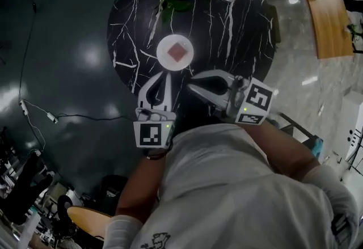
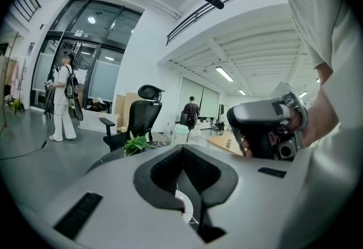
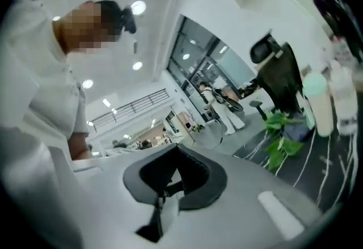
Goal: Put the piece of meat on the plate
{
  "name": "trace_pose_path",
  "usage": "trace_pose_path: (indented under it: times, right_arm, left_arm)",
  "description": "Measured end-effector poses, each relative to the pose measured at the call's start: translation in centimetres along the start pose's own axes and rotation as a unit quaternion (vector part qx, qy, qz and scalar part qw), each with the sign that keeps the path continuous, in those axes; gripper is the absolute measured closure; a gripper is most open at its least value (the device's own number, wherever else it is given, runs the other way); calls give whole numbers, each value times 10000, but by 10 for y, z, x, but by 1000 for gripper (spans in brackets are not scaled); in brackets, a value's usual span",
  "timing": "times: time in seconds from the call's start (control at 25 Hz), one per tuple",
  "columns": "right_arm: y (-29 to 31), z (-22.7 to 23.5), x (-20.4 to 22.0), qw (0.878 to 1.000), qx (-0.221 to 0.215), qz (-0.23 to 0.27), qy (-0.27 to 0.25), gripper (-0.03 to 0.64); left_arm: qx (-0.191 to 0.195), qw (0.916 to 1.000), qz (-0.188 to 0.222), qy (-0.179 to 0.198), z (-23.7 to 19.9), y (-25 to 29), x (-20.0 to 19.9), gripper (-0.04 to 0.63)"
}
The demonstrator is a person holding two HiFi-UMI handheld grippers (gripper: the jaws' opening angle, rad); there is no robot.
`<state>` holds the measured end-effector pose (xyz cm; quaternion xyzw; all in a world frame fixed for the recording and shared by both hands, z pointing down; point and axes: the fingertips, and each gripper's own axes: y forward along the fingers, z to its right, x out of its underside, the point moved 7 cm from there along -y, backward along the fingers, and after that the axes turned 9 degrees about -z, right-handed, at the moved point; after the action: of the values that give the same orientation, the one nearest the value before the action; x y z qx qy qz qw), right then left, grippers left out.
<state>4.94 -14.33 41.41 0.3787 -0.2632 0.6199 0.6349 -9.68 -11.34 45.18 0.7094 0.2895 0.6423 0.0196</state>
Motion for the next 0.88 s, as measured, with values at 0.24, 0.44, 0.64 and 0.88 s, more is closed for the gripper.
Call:
trace_pose_path:
  times: [0.24, 0.44, 0.64, 0.88]
  right_arm:
    - [-5, -58, -19, 9807, 502, -310, -1866, 615]
    - [-11, -87, -22, 9657, 616, -499, -2473, 615]
    - [-13, -122, -32, 9579, 681, -418, -2756, 615]
    - [-5, -170, -13, 9608, 1171, -189, -2506, 615]
  left_arm:
    - [-12, 9993, 370, -100, 25, -48, -31, 588]
    - [-40, 9987, 507, -28, 57, -87, -46, 589]
    - [-170, 9977, 645, -93, 61, -126, -64, 589]
    - [-64, 9958, 896, -195, 60, -179, -67, 589]
